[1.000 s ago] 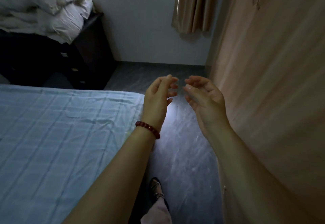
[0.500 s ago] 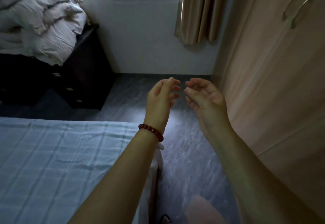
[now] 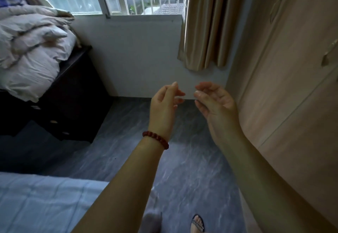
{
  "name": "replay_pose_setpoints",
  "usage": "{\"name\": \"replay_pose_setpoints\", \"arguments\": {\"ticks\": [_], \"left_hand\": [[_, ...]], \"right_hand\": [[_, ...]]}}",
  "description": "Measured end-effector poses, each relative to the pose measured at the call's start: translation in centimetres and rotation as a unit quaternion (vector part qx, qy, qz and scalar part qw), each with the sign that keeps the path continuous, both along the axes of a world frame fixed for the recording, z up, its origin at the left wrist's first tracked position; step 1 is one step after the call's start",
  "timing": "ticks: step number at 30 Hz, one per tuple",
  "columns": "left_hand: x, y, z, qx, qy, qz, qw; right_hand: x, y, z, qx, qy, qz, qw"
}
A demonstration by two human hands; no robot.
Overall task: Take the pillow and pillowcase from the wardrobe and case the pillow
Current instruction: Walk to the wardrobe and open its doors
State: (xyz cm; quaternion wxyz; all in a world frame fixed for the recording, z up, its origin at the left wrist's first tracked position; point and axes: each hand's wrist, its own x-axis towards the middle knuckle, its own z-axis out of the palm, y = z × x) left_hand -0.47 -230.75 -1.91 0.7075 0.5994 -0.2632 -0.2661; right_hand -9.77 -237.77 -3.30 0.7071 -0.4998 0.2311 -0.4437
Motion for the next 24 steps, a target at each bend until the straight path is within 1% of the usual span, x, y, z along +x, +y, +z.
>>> {"name": "replay_pose_setpoints", "arguments": {"ticks": [3, 8, 12, 16, 20, 24], "left_hand": [[2.0, -4.3, -0.3, -0.003, 0.004, -0.001, 1.000], [6.0, -9.0, -1.0, 0.017, 0.011, 0.007, 1.000], [10.0, -12.4, -1.5, 0.008, -0.015, 0.004, 1.000], [14.8, -17.2, -1.8, 0.005, -0.011, -0.014, 1.000], [20.5, -22.3, -1.2, 0.006, -0.026, -0.030, 0.999], [25.7, -26.0, -0.7, 0.004, -0.034, -0.042, 0.999]], "right_hand": [[2.3, -4.2, -0.3, -0.002, 0.002, 0.005, 1.000], [6.5, -8.7, -1.6, 0.041, 0.001, 0.002, 0.999], [10.4, -12.5, -1.3, 0.051, 0.000, 0.004, 0.999], [15.0, -16.8, -1.0, 0.044, 0.016, -0.016, 0.999], [20.0, -21.3, -0.3, 0.050, 0.013, -0.047, 0.998], [24.7, -24.9, 0.1, 0.059, 0.004, -0.053, 0.997]]}}
